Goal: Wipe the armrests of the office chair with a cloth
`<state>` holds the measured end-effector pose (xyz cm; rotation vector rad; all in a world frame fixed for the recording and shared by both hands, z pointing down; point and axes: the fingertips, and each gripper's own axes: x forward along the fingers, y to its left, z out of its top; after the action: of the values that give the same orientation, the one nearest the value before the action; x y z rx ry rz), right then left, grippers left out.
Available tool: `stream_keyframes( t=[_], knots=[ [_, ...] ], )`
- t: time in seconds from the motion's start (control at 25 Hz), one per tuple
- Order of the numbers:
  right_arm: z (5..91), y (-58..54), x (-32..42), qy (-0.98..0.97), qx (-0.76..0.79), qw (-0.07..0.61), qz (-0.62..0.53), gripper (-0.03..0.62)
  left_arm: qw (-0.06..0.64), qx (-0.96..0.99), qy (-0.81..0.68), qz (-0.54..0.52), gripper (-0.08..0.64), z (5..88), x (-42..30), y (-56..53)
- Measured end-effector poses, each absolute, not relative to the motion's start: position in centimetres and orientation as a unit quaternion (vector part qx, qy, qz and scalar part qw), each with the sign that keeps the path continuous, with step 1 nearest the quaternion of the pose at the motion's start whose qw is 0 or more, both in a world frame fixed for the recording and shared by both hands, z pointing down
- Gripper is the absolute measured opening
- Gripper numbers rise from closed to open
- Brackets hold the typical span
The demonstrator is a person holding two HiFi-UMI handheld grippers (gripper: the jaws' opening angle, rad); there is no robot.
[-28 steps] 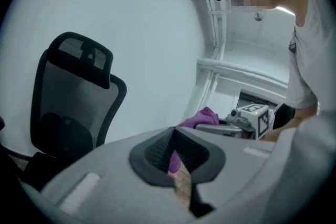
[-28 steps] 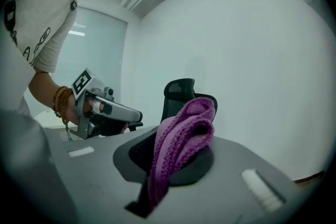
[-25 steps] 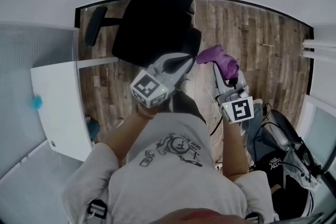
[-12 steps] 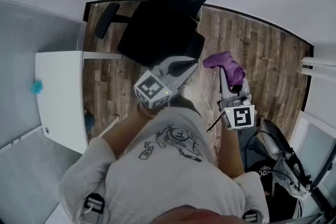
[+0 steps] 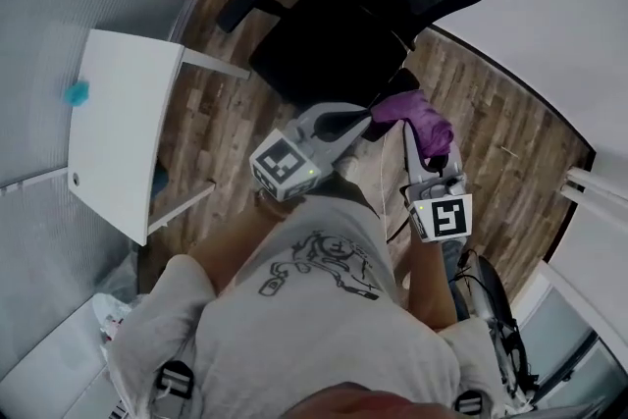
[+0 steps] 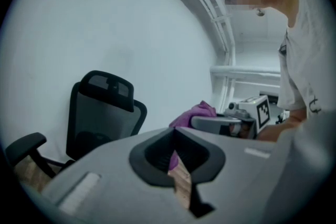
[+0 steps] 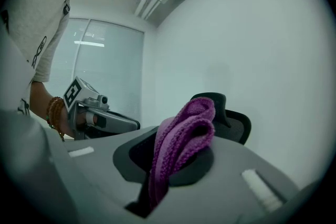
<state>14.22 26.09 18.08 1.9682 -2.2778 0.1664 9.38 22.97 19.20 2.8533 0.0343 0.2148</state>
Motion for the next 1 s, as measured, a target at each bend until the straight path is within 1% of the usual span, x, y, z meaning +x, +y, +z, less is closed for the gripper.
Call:
stream_keyframes(
  t=[0.2, 0.44, 0.56, 0.64, 0.8, 1.0],
  knots=[
    [18.0, 21.8, 10.8, -0.793, 0.604, 0.055, 0.058, 0.026, 0.148, 0.985, -0.050, 0.067, 0.000, 19.3, 6.1, 19.3],
    [17.9, 17.7, 4.5, -0.842, 0.534, 0.061, 0.051, 0.028, 0.152, 0.979, -0.122, 0.056, 0.000, 19.3, 0.4, 15.6],
    [17.1, 15.9, 1.1, -0.854, 0.516, 0.044, 0.048, 0.026, 0.152, 0.976, -0.148, 0.050, 0.000, 19.1, -2.7, 14.1],
    [16.7, 14.7, -1.0, -0.861, 0.506, 0.037, 0.048, 0.026, 0.152, 0.974, -0.163, 0.046, 0.000, 18.9, -4.7, 13.0],
    [16.8, 12.9, -4.2, -0.873, 0.482, 0.054, 0.046, 0.026, 0.155, 0.970, -0.185, 0.041, 0.000, 18.8, -8.0, 10.8],
    [16.1, 10.0, -7.8, -0.877, 0.476, 0.052, 0.045, 0.027, 0.159, 0.967, -0.195, 0.032, 0.000, 18.4, -11.3, 8.0]
  ],
)
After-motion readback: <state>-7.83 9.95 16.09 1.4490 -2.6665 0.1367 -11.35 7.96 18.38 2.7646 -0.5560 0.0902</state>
